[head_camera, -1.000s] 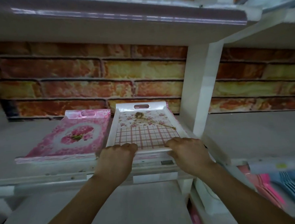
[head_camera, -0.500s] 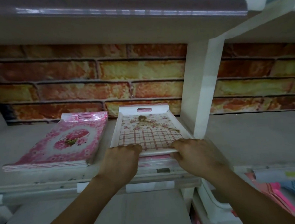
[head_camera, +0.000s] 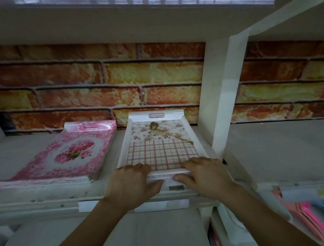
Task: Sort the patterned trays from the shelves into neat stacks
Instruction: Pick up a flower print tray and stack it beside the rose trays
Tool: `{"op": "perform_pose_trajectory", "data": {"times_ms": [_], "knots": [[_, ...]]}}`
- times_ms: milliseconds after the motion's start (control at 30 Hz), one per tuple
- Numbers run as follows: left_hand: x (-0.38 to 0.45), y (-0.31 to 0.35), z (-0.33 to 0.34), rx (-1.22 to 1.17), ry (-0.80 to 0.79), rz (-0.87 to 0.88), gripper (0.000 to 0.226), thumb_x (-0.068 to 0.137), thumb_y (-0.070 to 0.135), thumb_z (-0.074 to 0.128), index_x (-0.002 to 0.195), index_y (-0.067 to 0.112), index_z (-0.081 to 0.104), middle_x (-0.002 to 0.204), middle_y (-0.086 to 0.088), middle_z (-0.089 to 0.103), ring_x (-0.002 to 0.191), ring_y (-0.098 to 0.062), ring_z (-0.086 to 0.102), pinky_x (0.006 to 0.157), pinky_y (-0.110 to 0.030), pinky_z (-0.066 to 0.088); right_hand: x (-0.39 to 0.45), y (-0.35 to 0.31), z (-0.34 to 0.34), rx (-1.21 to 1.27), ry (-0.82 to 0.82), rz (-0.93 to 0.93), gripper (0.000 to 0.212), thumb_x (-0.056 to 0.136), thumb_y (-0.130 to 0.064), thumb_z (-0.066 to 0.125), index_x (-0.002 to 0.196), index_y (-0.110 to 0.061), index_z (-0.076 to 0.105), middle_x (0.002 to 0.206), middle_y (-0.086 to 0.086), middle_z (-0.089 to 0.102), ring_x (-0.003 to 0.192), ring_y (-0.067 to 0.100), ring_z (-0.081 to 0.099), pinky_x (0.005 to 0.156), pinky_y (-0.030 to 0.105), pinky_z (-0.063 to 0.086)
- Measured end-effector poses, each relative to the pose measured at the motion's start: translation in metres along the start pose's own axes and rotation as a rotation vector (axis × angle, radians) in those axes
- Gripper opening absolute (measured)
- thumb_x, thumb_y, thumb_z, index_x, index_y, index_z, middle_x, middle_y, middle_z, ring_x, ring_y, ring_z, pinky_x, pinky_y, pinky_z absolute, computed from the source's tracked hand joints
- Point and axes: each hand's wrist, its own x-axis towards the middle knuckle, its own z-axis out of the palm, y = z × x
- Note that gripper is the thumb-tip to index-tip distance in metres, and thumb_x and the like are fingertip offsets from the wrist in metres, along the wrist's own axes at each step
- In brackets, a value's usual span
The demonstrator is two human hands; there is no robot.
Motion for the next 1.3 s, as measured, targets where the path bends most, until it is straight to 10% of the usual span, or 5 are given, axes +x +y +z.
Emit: {"op": "perform_pose_trajectory", "data": {"times_ms": [333, 533, 1300], "knots": [[-0.014, -0.019, 0.011, 0.039, 0.001, 0.188, 0.061, 0.062, 0.062, 0.067, 0.106, 0.019, 0.067, 0.088, 0.002, 0.07, 0.068, -0.018, 0.065, 0.06, -0.031, 0.054, -0.014, 0.013, 0.013, -0.01, 0.04, -0.063, 0.059, 0.066, -0.072, 0.058, 0.105, -0.029, 0.065, 0.091, -0.012, 0.069, 0.077, 0.011, 0.063, 0.069, 0.025, 0.047], [-0.015, -0.032, 0.018, 0.117, 0.078, 0.246, 0.051, 0.058, 0.049, 0.082, 0.094, 0.016, 0.07, 0.075, -0.001, 0.066, 0.057, -0.021, 0.061, 0.054, -0.029, 0.05, -0.017, 0.027, 0.02, -0.106, 0.053, -0.026, 0.056, 0.051, -0.044, 0.084, 0.1, -0.023, 0.068, 0.085, -0.005, 0.07, 0.071, 0.018, 0.065, 0.061, 0.027, 0.05], [-0.011, -0.049, 0.029, 0.065, 0.22, 0.359, 0.043, 0.074, 0.055, 0.062, 0.088, 0.016, 0.071, 0.072, 0.003, 0.067, 0.052, -0.017, 0.06, 0.049, -0.026, 0.047, -0.012, 0.025, 0.03, -0.117, 0.133, -0.053, 0.039, 0.05, -0.039, 0.084, 0.083, -0.023, 0.068, 0.068, -0.006, 0.064, 0.053, 0.015, 0.058, 0.053, 0.021, 0.041]]}}
